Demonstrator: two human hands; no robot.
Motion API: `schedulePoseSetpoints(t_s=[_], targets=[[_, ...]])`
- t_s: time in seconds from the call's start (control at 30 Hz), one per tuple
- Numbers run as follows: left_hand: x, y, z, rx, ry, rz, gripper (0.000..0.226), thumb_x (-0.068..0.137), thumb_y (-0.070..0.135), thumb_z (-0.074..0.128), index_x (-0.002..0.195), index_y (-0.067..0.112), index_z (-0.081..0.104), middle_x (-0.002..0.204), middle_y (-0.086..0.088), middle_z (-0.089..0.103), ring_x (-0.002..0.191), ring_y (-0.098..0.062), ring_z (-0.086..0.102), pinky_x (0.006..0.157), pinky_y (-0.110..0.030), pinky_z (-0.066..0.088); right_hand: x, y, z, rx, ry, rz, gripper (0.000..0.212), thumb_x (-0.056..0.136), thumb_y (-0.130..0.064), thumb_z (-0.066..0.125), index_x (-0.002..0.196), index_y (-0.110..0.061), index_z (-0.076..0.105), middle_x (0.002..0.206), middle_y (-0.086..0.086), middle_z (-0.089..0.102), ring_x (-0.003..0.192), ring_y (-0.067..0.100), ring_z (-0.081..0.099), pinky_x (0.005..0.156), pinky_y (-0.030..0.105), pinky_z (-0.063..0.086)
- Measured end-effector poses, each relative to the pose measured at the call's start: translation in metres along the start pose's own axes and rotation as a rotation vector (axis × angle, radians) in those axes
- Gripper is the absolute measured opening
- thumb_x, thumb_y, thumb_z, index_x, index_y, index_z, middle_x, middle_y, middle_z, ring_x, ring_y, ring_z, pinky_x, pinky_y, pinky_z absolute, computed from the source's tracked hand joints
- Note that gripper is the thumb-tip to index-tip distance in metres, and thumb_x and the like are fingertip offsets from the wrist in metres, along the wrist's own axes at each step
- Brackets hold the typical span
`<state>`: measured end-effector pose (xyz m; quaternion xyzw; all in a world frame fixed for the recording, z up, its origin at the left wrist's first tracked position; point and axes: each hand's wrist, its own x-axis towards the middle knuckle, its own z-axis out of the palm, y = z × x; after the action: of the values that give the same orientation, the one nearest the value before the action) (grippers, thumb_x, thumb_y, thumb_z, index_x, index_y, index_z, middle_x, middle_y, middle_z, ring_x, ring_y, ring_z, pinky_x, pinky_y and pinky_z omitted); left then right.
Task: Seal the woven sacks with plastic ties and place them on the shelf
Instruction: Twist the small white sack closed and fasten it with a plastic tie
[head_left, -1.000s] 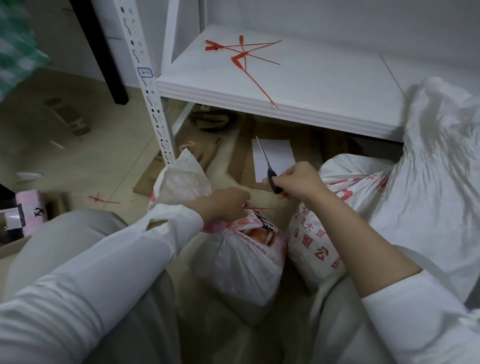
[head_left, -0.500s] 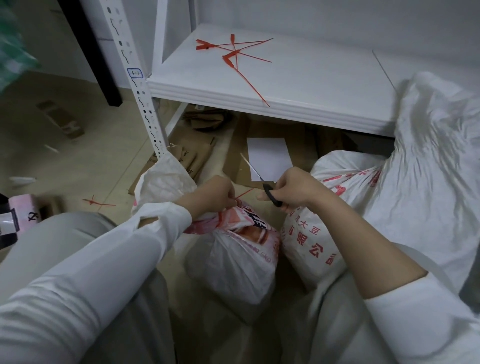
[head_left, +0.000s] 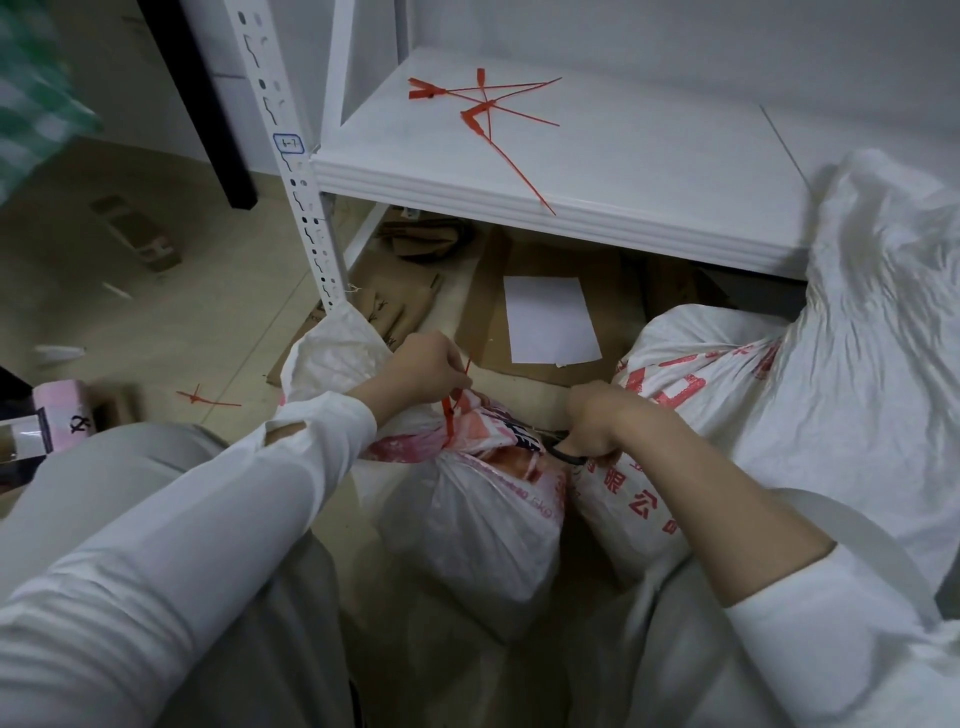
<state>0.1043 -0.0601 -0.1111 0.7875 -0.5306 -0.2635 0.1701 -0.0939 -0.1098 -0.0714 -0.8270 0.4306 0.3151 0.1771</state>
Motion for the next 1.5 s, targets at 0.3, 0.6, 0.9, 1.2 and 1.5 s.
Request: schedulePoseSetpoints(t_s=[0.3,0.6,0.9,1.2,1.5], targets=[[-0.002,0.004,-0.004,-0.047,0.072,0.027,0.016,0.086,0.021,0.071,0.071,0.016,0.068,0.073,0.002,0.067,0.074,-0.011,0.064,0.069,-0.025,0.049,0.026,-0.033,0.030,0.132,0.066,-0.044,0.035,0.092,-0.049,0.055,0.091,-0.014,0.055,0.079,0.001,0.054,0.070,0.015,0.053,0.053,0.022,0.041],[-0.007,0.009,-0.006,-0.100,0.014,0.104,0.015,0.084,0.018,0.073,0.071,0.011,0.072,0.070,0.000,0.065,0.067,-0.008,0.058,0.065,-0.024,0.046,0.029,-0.045,0.031,0.281,0.125,-0.001,0.032,0.093,-0.044,0.056,0.076,-0.017,0.050,0.073,0.000,0.056,0.054,0.010,0.056,0.043,0.019,0.041],[-0.011,0.012,-0.012,-0.086,-0.040,0.109,0.025,0.088,0.020,0.068,0.064,0.012,0.068,0.057,0.004,0.055,0.050,-0.005,0.045,0.052,-0.016,0.033,0.029,-0.051,0.034,0.294,0.096,0.008,0.032,0.094,-0.042,0.055,0.077,-0.016,0.048,0.075,0.001,0.053,0.063,0.013,0.056,0.050,0.021,0.043],[-0.002,0.010,-0.023,-0.097,0.103,0.027,0.021,0.086,0.022,0.071,0.067,0.021,0.062,0.068,0.012,0.056,0.065,0.001,0.051,0.055,-0.016,0.035,0.011,-0.039,0.023,0.193,0.051,-0.046,0.035,0.093,-0.047,0.055,0.086,-0.013,0.053,0.073,0.000,0.051,0.077,0.019,0.056,0.056,0.022,0.043],[-0.002,0.012,-0.023,-0.091,0.099,0.008,0.018,0.084,0.020,0.072,0.068,0.020,0.065,0.084,0.003,0.067,0.078,-0.010,0.060,0.060,-0.019,0.040,0.000,-0.034,0.010,0.395,-0.092,0.005,0.040,0.087,-0.043,0.068,0.073,-0.008,0.055,0.071,0.008,0.065,0.062,0.023,0.069,0.065,0.033,0.060]])
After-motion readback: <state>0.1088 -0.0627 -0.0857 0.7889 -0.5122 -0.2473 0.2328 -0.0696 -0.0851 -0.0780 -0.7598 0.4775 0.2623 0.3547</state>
